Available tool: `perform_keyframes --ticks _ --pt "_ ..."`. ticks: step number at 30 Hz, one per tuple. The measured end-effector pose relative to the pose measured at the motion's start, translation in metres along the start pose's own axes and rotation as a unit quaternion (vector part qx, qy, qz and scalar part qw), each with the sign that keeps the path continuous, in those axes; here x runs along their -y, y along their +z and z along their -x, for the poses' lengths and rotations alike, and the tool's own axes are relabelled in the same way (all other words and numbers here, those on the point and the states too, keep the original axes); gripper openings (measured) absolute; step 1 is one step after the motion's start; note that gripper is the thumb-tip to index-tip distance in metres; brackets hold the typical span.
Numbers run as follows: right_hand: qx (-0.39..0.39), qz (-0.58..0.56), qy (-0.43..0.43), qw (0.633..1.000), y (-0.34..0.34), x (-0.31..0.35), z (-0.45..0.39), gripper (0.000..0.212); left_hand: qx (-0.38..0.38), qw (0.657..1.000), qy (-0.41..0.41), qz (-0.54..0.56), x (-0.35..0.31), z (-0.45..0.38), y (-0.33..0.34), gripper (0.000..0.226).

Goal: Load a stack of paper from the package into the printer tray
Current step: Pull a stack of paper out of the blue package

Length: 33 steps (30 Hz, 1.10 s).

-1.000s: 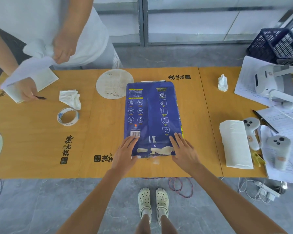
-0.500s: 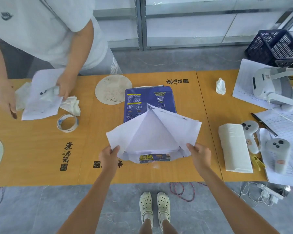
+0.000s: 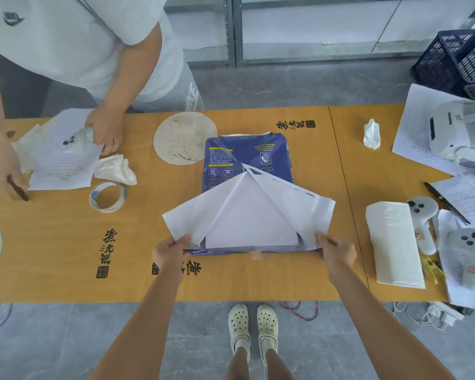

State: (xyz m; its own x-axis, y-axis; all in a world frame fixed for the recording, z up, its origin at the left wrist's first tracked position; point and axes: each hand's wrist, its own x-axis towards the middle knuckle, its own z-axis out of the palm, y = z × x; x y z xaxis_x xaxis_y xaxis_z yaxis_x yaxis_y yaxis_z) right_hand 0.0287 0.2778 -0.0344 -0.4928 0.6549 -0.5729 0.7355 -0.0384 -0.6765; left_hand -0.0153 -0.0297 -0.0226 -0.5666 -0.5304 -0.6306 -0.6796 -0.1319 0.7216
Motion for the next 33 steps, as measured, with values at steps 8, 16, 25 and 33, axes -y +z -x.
perform_keyframes --ticks 8,16,25,33 --pt "-0.001 0.111 -0.074 0.991 0.003 -0.001 0.003 0.033 0.008 0.985 0.098 -0.139 0.0 -0.002 0.003 0.003" --pt "-0.042 0.261 -0.247 0.932 0.008 0.013 0.02 0.014 0.048 0.911 0.322 -0.254 0.001 0.005 0.007 0.026" --pt "0.043 0.339 -0.298 0.891 0.01 0.013 0.038 0.024 0.152 0.835 0.365 -0.381 0.015 0.005 -0.002 0.031" --pt "0.037 0.28 -0.246 0.927 0.012 0.007 0.049 0.021 0.119 0.84 0.354 -0.393 0.011 0.017 -0.008 0.019"
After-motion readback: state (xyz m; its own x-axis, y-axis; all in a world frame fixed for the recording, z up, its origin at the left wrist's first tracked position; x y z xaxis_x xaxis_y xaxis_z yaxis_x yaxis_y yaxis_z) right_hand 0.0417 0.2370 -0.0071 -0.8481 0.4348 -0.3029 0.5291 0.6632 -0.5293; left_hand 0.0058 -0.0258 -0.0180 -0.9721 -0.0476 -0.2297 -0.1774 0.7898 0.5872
